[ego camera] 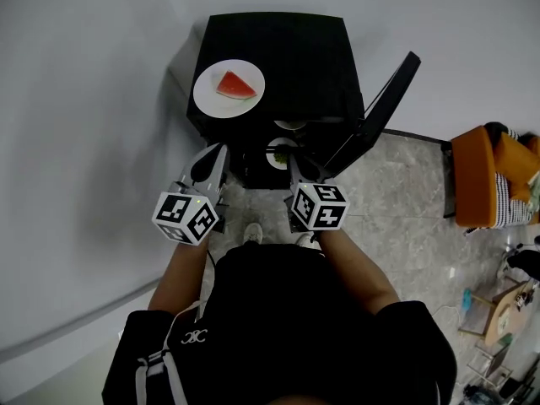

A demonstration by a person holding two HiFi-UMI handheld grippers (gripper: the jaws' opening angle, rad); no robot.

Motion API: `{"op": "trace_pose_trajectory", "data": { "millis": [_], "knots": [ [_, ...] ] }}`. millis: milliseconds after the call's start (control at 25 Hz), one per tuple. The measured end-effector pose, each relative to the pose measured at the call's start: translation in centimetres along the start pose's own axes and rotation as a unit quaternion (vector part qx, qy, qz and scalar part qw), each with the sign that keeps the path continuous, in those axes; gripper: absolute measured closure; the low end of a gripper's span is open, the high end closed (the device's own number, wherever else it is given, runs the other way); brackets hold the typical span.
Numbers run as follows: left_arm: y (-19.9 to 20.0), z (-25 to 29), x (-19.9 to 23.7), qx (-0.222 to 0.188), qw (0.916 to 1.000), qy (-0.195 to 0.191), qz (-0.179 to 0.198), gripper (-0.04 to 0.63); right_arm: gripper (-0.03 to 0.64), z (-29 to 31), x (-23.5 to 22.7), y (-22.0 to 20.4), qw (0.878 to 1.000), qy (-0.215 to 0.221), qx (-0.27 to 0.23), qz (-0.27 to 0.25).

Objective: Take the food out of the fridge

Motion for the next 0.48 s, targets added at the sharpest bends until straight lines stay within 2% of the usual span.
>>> {"op": "trace_pose_trajectory", "data": {
  "millis": [40, 120, 240, 480],
  "knots": [
    [-0.3, 0.2, -0.5, 0.006, 0.9996, 0.003, 0.026, 0.598, 0.618, -0.3, 0.4, 0.5, 1.0, 0.001, -0.013, -0.009],
    [-1.0, 0.8, -1.2, 0.015, 0.9986, 0.007, 0.051, 0.598, 0.618, -0.8, 1.1, 1.5, 0.999, 0.002, -0.037, -0.028],
    [-2.5, 2.3, -1.9, 0.024, 0.9982, 0.01, 0.054, 0.598, 0.618, -1.2, 2.0, 2.4, 0.997, 0.008, -0.052, -0.051],
    [-4.5, 4.1, -2.3, 0.039, 0.9976, 0.009, 0.057, 0.598, 0.618, -1.4, 2.4, 1.9, 0.997, 0.006, -0.043, -0.071]
  ]
}}
Point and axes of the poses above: the fingertips, and each gripper's own axes: z forward along the fingers, x to its left, y out of its top, the point moved 6 cm from there along -z, backward along the fingers, and after that the axes turned 2 degrees about x, right-handed, at the moved point
